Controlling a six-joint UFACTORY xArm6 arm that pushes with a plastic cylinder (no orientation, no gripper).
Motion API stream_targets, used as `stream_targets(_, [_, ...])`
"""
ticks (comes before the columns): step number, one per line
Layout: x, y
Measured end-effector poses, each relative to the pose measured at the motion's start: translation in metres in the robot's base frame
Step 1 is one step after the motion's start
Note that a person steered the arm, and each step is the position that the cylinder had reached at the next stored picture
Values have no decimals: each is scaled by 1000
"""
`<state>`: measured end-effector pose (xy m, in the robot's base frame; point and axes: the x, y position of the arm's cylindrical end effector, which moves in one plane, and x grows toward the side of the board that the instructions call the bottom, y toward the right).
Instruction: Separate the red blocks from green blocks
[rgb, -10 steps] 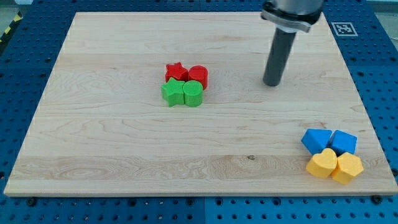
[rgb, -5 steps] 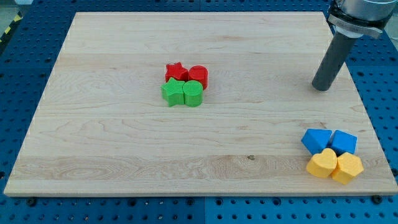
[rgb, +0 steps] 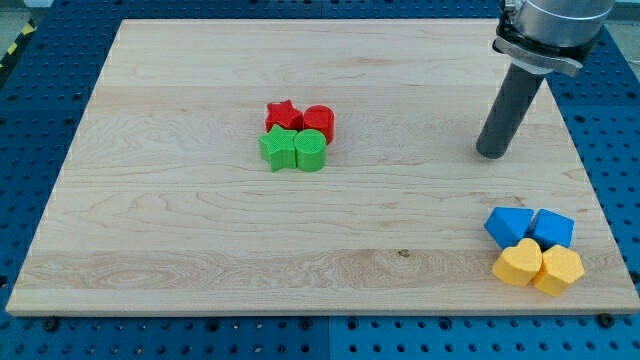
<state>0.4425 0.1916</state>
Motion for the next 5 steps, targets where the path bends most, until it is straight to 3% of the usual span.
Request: stream_targets(5, [0,-33])
